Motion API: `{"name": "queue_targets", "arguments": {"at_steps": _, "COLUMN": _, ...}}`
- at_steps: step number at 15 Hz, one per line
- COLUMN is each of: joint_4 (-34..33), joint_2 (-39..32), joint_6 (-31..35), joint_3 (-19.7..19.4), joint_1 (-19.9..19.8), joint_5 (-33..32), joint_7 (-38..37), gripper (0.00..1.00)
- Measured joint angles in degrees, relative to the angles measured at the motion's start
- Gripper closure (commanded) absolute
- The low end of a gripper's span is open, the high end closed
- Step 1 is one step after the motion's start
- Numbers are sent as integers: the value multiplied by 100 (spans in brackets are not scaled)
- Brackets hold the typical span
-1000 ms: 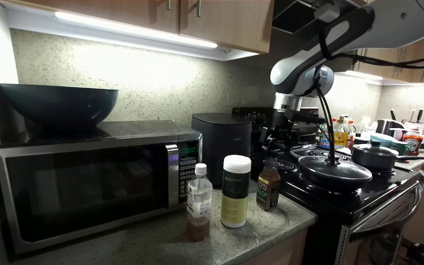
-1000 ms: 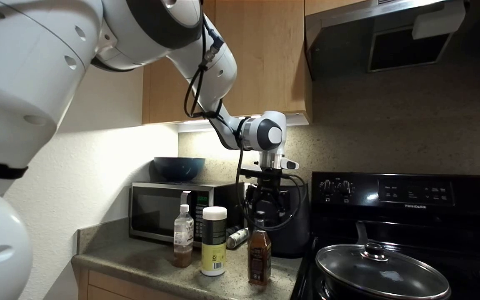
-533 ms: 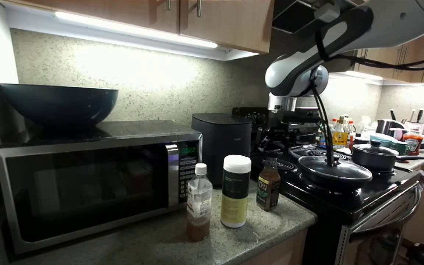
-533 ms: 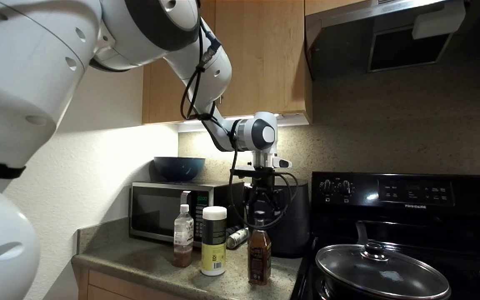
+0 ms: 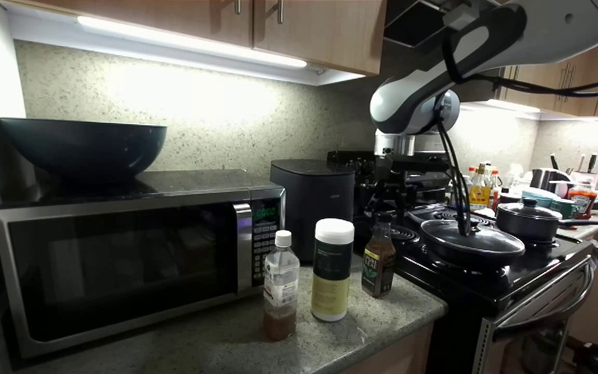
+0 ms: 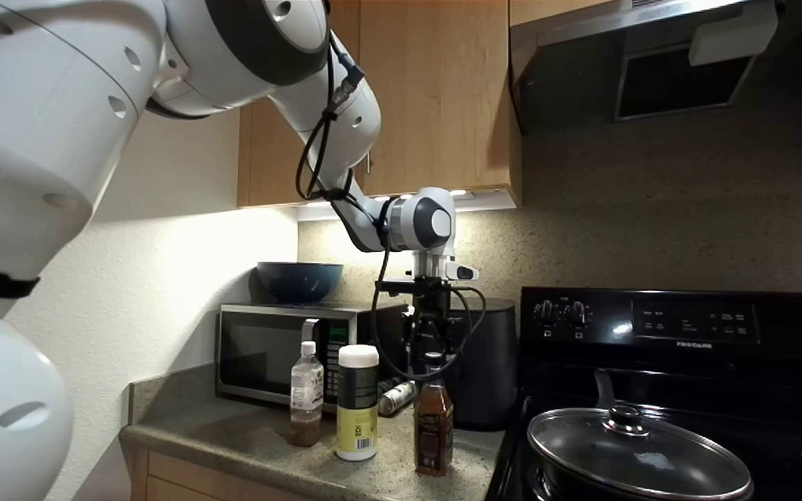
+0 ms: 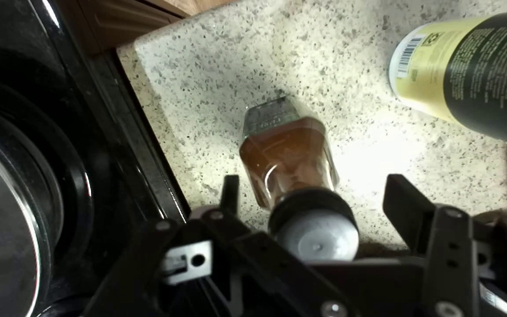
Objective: Put the right bottle on the middle bottle
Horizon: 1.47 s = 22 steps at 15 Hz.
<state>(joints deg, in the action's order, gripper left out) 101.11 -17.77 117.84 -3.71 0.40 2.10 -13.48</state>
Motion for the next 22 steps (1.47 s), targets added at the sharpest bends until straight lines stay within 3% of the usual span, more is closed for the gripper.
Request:
{"name": "queue_targets", "arguments": {"at_steps": 5, "joint_4": 0, "joint_2": 20, "joint_6": -76, "joint_3": -35, "joint_1": -26, "joint_5": 5, "joint_7": -3, "gripper": 80}}
{"name": "queue_targets", "arguments": {"at_steps": 9, "joint_4": 0, "joint_2": 26, "joint_6": -76, "joint_3": -39, "joint_1": -37, "joint_5": 19, "joint_7": -2, "gripper": 82}}
{"name": "queue_targets", "arguments": {"at_steps": 10, "joint_4": 0, "joint_2": 26, "joint_6": -77, "joint_3": -38, "joint_1": -37, "joint_5": 19, "joint_7": -1, "gripper": 32}}
{"name": "queue_targets", "arguments": {"at_steps": 11, "joint_4": 0, "joint_2": 26, "joint_6": -77, "joint_3": -39, "joint_1": -37, "joint_5": 19, "joint_7": -1, "gripper": 31}}
{"name": "queue_targets", "arguments": {"at_steps": 16, "joint_4": -3, "joint_2": 4, "joint_6": -72, "joint_3": -34, "joint_1": -30, "joint_5": 13, "joint_7": -1, "gripper": 3}}
{"name": "queue_targets", "arguments": {"at_steps": 22, "joint_4": -10, "joint_2": -3, "joint_6": 46, "joint_3": -41, "joint_1": -32, "joint_5": 2, "joint_7": -1, "gripper": 0}}
